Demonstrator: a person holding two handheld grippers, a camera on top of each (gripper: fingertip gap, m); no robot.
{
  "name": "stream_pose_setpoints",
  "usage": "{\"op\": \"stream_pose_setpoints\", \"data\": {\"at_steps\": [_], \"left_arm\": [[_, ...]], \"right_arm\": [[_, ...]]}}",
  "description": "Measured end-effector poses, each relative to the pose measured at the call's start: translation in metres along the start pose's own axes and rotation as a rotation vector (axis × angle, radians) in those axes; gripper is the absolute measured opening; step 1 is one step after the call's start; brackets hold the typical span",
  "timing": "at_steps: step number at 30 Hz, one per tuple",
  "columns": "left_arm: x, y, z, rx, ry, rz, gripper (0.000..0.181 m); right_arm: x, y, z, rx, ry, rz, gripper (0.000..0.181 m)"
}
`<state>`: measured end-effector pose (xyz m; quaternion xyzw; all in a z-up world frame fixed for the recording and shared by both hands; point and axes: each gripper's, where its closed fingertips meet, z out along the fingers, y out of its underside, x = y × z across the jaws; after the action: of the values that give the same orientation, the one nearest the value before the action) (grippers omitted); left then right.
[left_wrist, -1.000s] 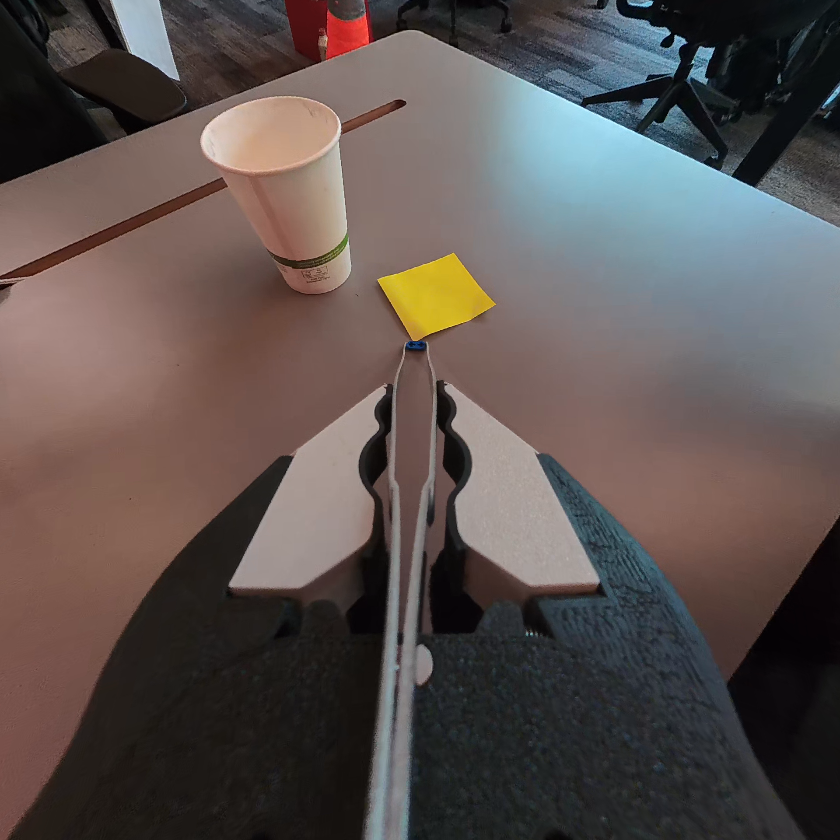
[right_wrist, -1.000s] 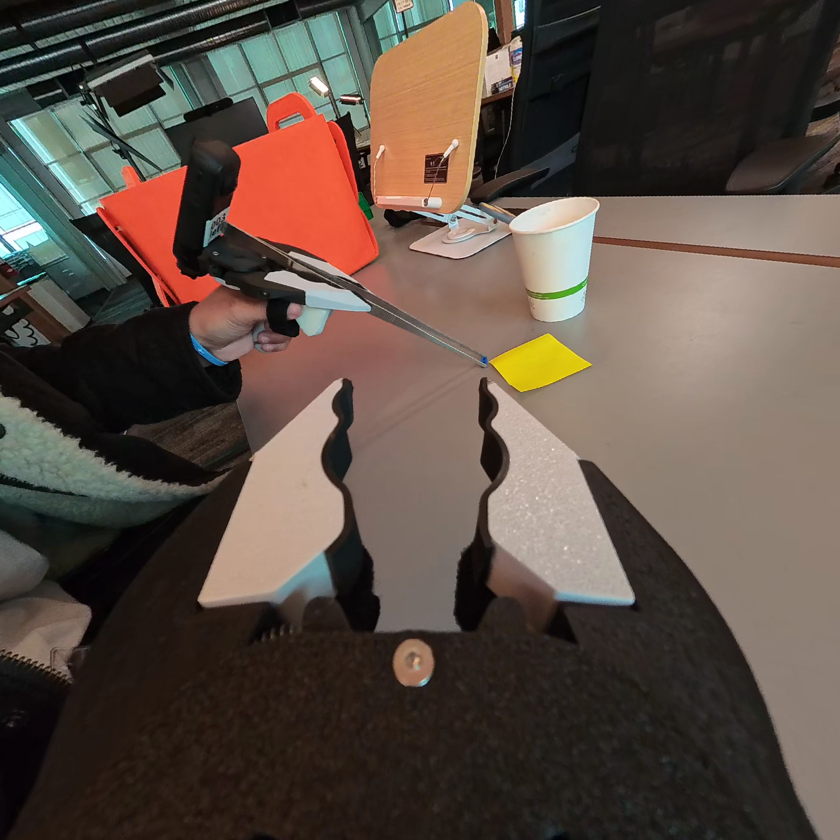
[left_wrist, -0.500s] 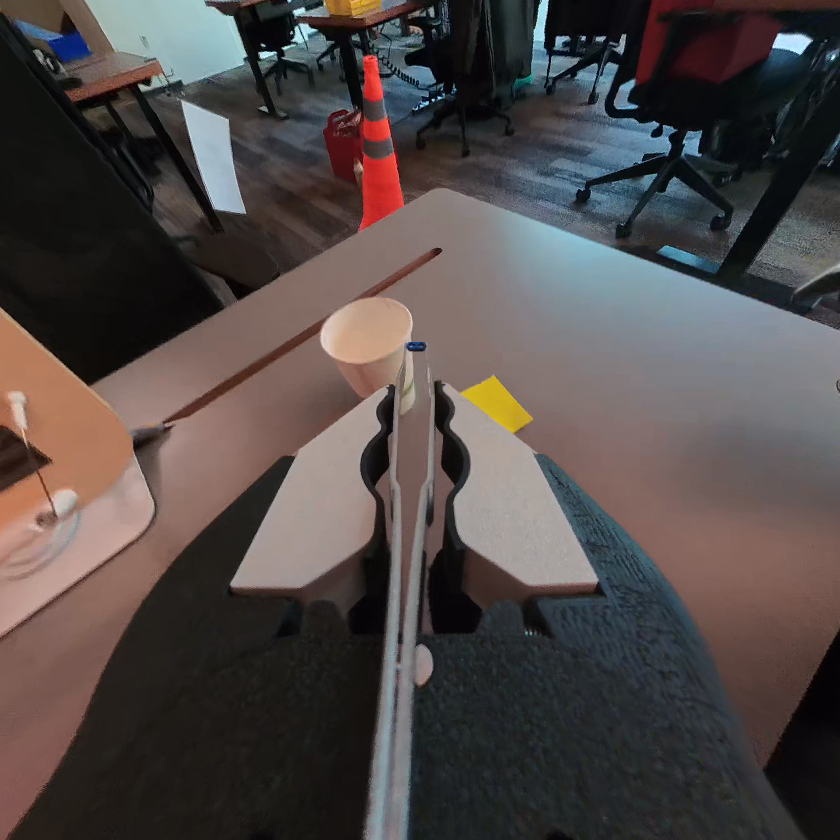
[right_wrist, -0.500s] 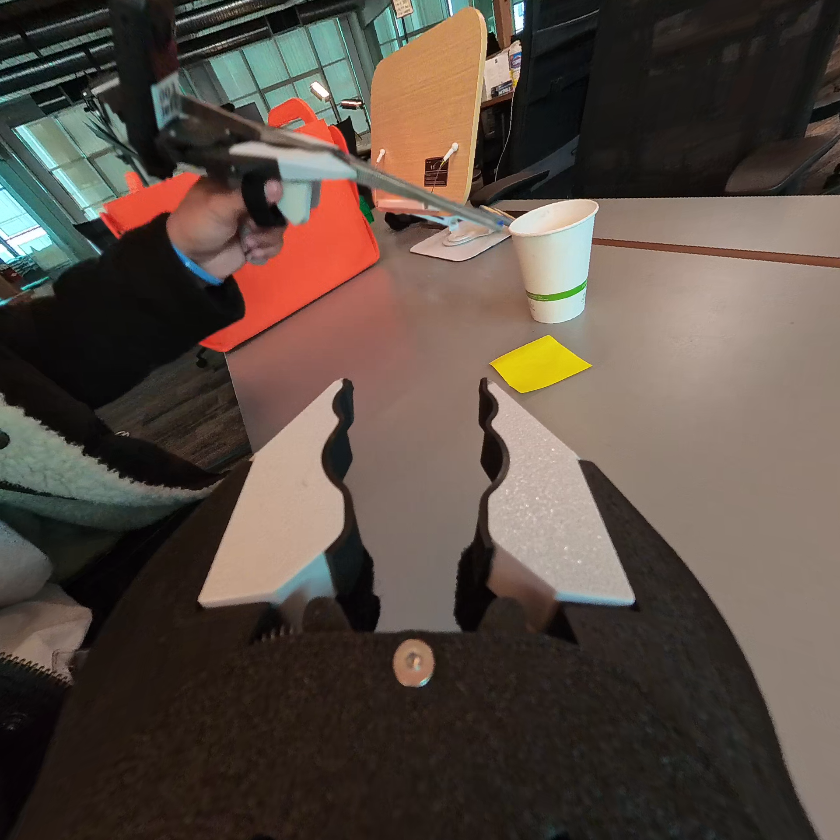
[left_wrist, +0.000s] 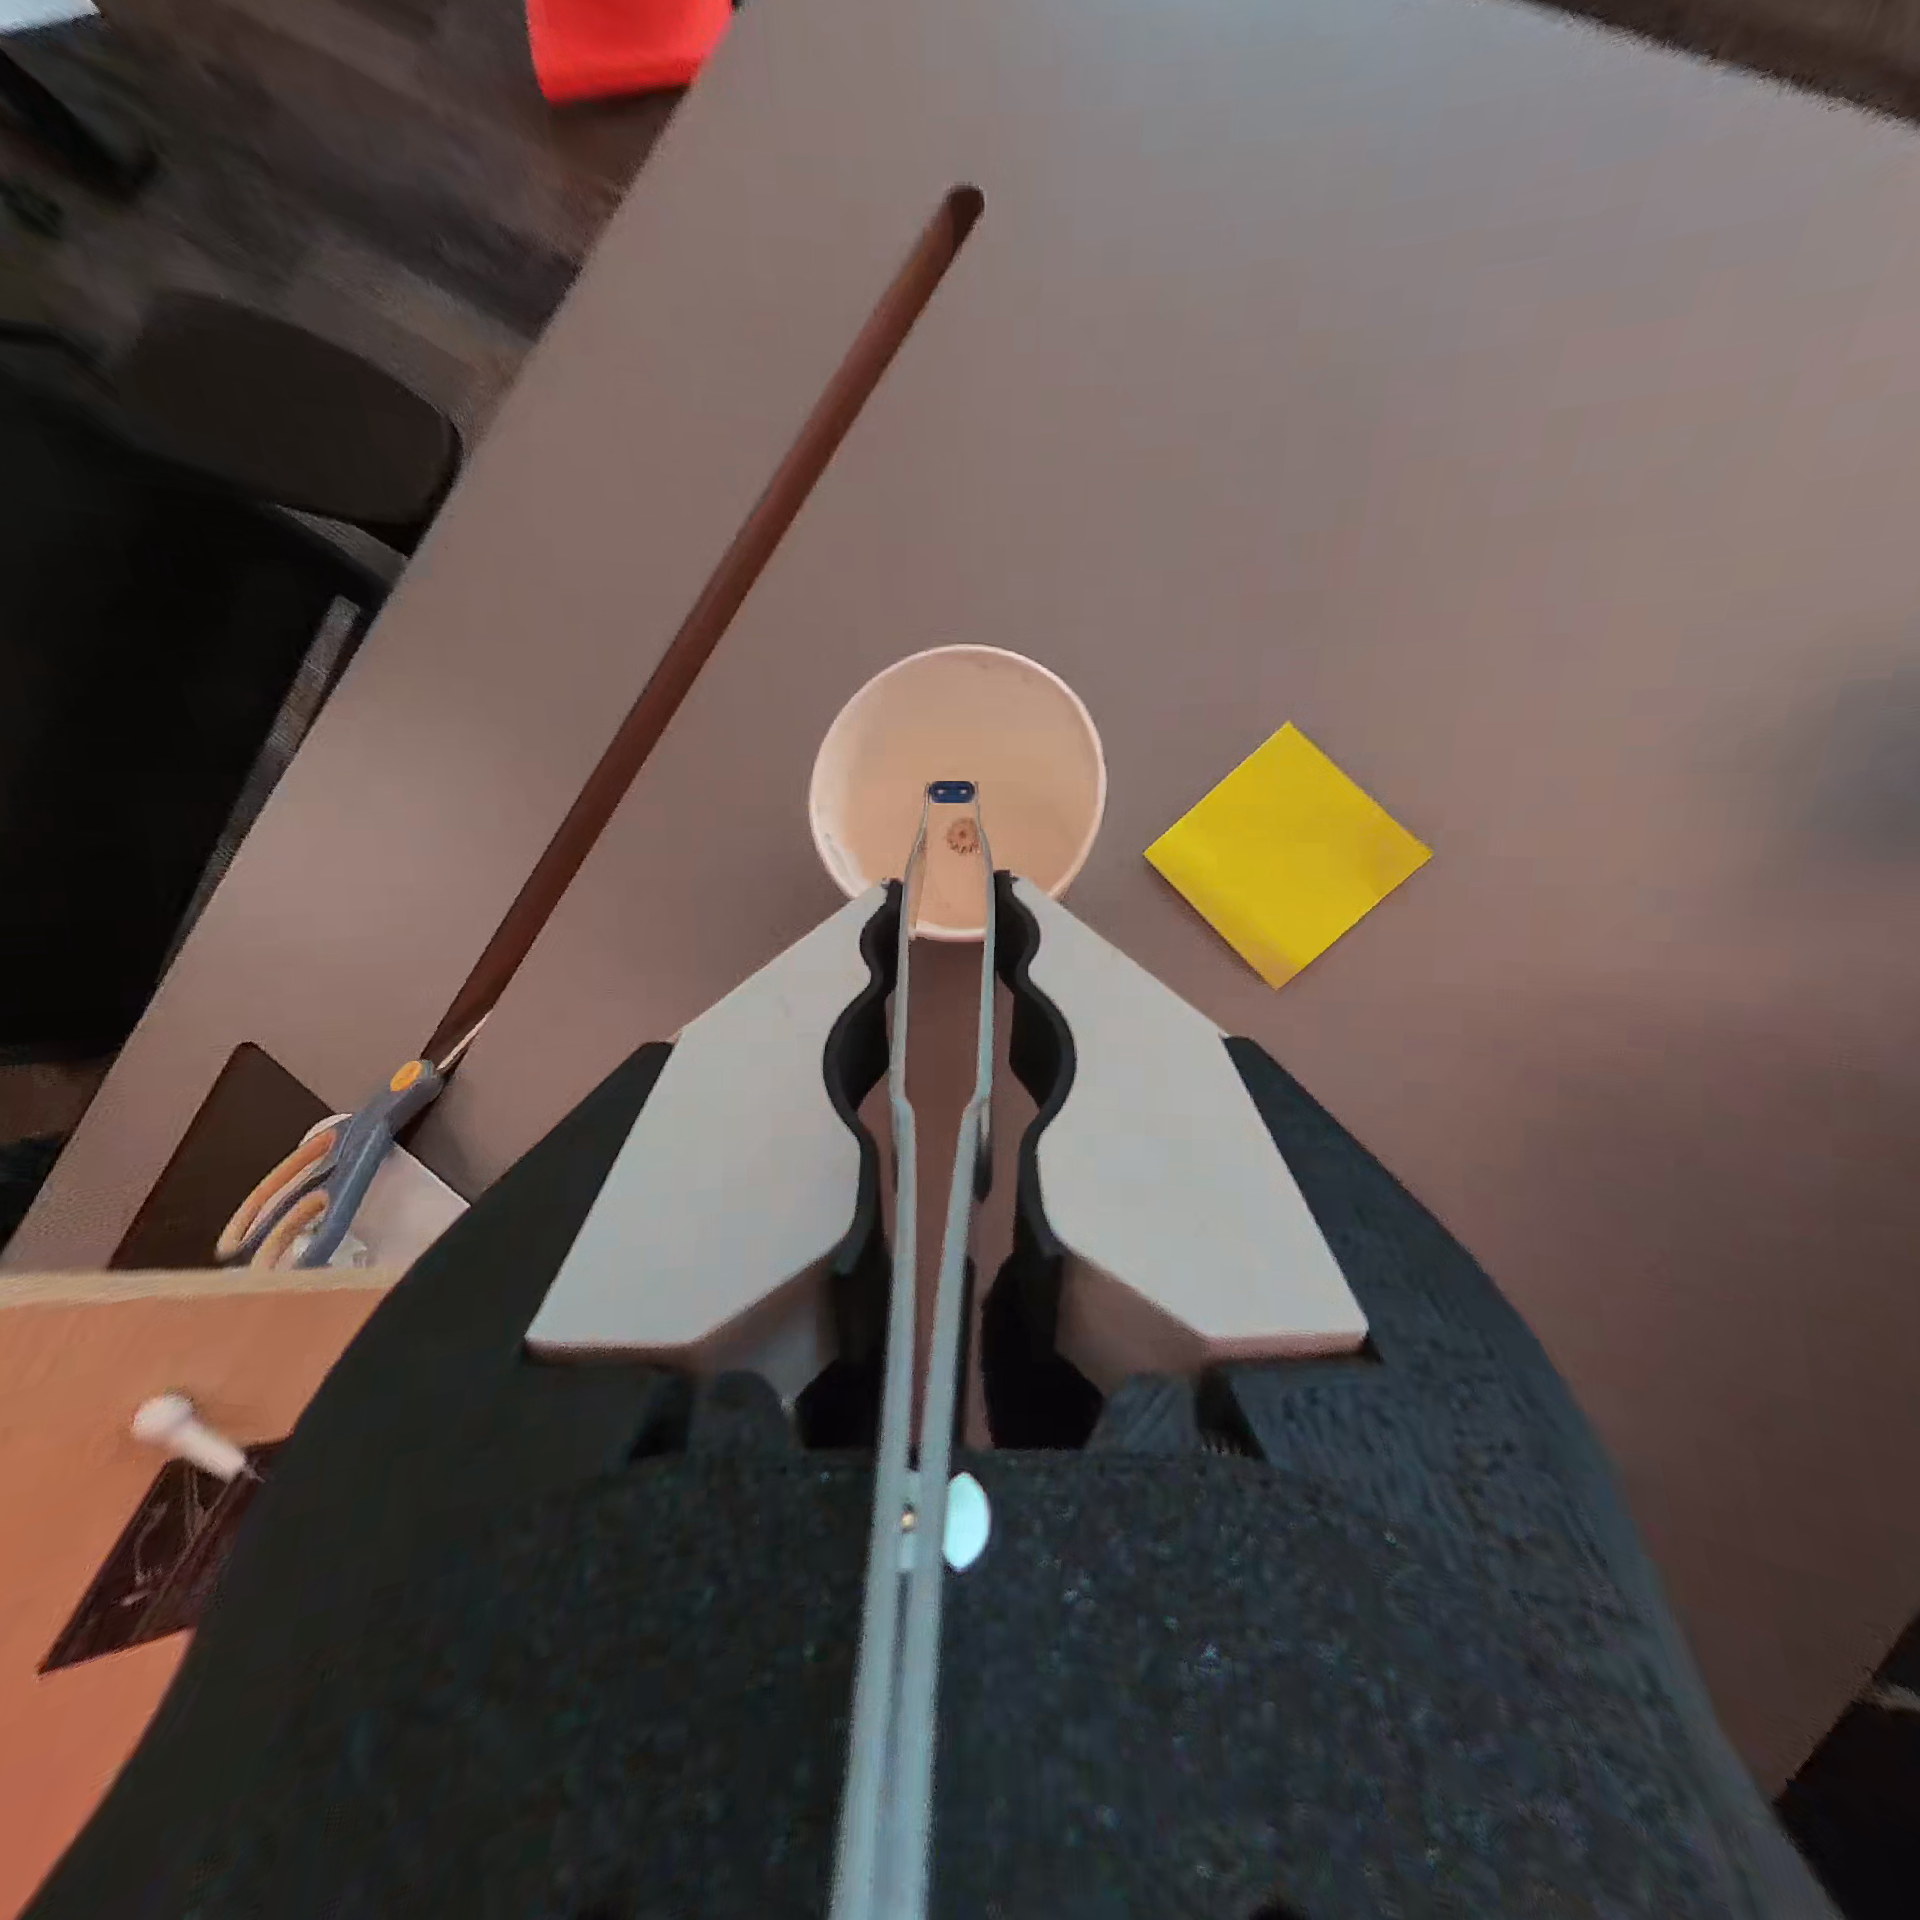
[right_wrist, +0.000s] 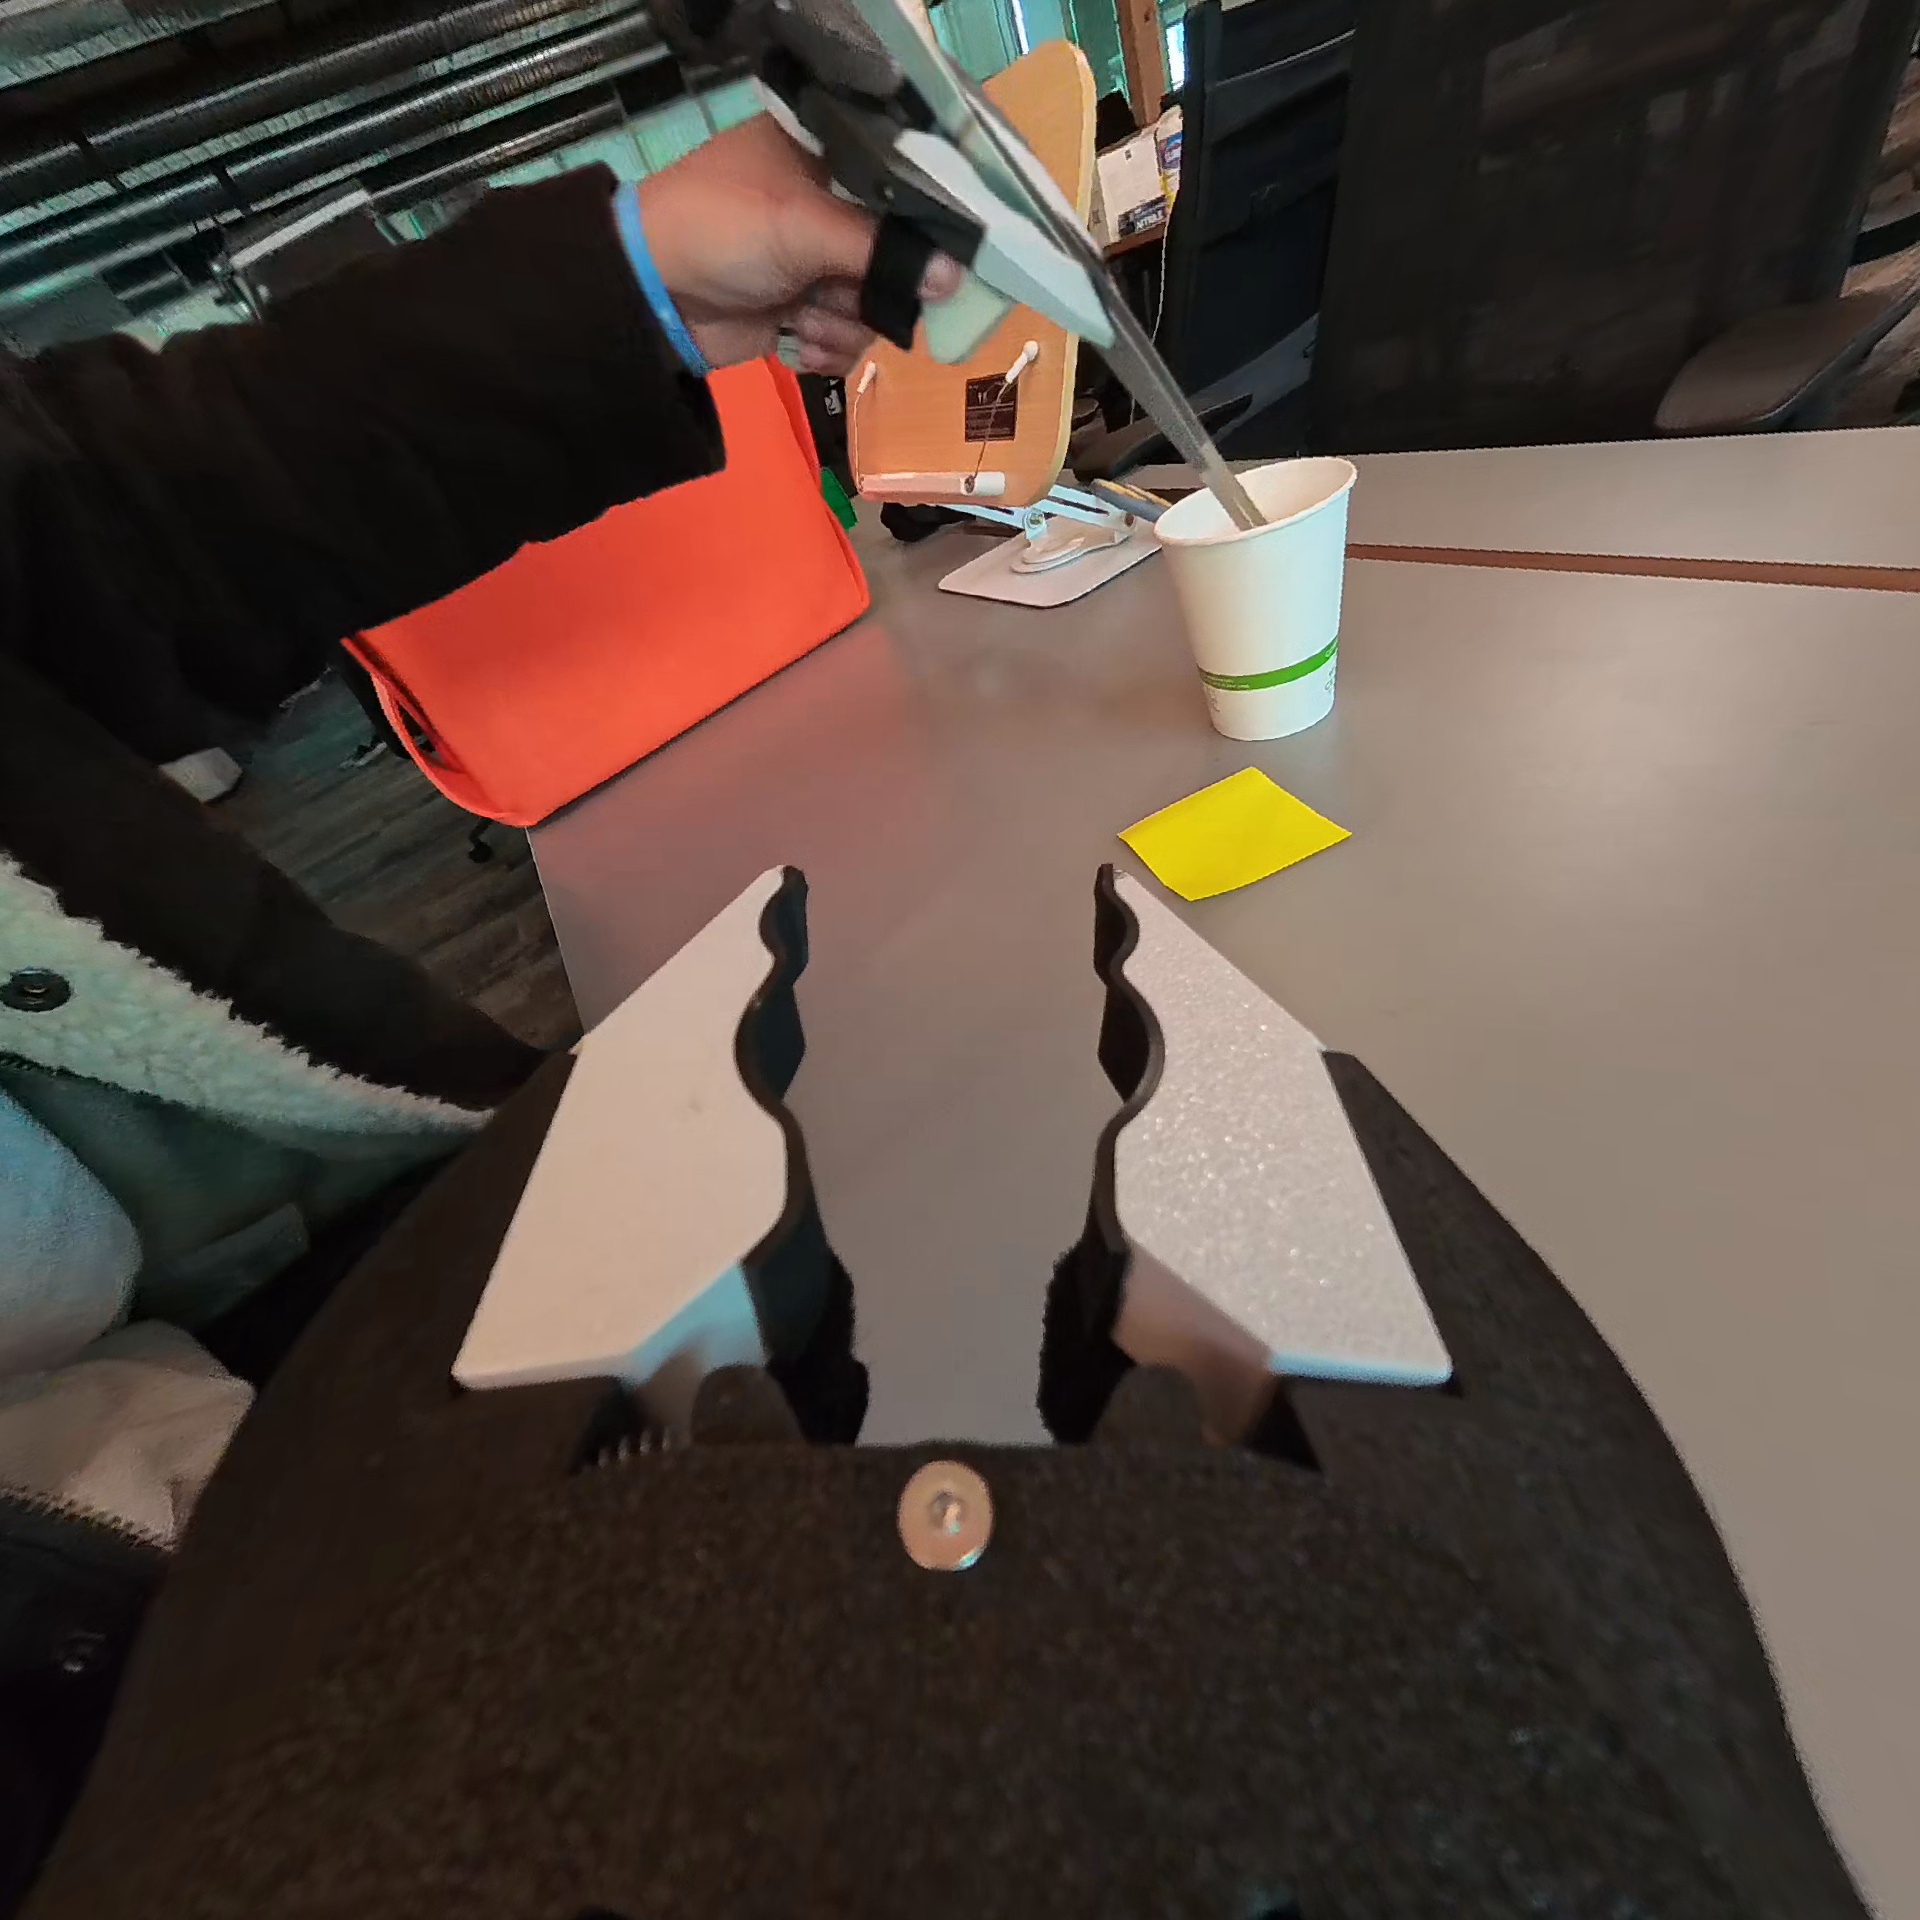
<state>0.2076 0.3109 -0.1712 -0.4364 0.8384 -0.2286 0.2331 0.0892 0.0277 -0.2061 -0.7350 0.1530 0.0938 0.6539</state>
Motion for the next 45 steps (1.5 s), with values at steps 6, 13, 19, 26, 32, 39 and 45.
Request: {"op": "stream_pose_setpoints", "data": {"at_steps": [6, 13, 19, 26, 32, 39, 45], "left_arm": [[-0.01, 0.01, 0.042, -0.143, 0.045, 0.004, 0.017], [-0.008, 0.009, 0.05, -0.158, 0.081, -0.008, 0.018], [-0.013, 0.006, 0.043, -0.119, 0.052, -0.023, 0.019], [-0.011, 0.004, 0.012, -0.07, 0.043, -0.042, 0.019], [-0.001, -0.007, -0.049, 0.082, -0.031, -0.045, 0.019], [0.058, 0.007, -0.109, 0.353, -0.151, -0.175, 0.019], [0.13, 0.063, -0.07, 0.397, -0.159, -0.32, 0.019]], "right_arm": [[0.0, 0.0, -0.001, 0.006, -0.009, 0.019, 0.054], [0.001, -0.002, -0.002, 0.016, -0.015, 0.035, 0.054], [-0.001, 0.0, 0.0, 0.007, -0.017, 0.027, 0.054], [-0.001, -0.001, 0.0, 0.007, -0.015, 0.026, 0.054], [-0.005, 0.0, 0.0, 0.0, -0.011, 0.005, 0.054], [-0.008, -0.001, -0.001, 0.001, -0.001, -0.022, 0.054], [-0.014, 0.002, 0.002, -0.013, -0.014, -0.034, 0.054]]}}
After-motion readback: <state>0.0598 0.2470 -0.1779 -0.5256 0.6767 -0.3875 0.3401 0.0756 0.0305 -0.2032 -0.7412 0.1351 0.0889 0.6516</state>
